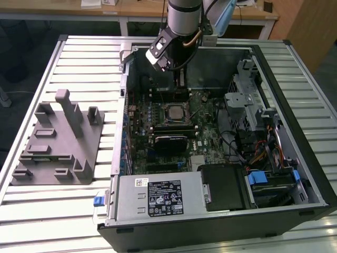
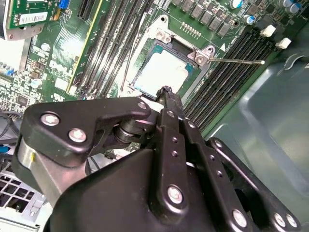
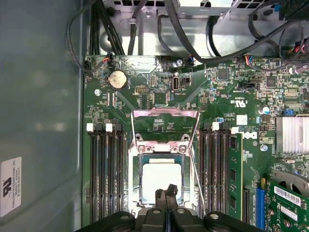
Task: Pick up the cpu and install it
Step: 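Close the cpu cover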
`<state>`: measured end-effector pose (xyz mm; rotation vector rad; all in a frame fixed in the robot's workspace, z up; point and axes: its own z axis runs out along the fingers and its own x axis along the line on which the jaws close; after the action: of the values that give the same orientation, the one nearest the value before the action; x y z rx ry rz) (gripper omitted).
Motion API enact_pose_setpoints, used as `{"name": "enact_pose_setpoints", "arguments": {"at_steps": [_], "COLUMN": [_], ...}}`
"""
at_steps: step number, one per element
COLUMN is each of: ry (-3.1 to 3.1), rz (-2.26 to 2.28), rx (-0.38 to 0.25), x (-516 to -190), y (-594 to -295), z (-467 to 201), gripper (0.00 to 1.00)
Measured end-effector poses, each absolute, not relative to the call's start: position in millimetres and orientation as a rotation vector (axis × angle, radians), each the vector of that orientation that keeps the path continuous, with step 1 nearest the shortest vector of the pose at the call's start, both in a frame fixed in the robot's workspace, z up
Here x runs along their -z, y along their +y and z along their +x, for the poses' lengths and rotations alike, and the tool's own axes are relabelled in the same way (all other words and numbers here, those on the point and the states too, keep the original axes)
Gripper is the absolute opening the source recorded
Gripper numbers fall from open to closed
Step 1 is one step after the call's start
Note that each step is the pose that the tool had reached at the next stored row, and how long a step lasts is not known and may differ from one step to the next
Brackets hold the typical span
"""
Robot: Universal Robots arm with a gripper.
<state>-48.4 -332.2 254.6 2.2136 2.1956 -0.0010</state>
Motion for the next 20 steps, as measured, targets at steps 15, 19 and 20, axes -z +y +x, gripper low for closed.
{"name": "enact_pose_setpoints", "arguments": {"at_steps": [15, 19, 20], "ry": [2.196, 2.206, 2.206], "rz": [2.214, 2.224, 2.224], "rx": [0.002, 0.024, 0.024], "x": [-279.7, -291.0, -291.3], "y": [-332.2, -332.2, -332.2], "z": [-48.6, -45.3, -45.2], "gripper": [0.11, 0.11, 0.11]}}
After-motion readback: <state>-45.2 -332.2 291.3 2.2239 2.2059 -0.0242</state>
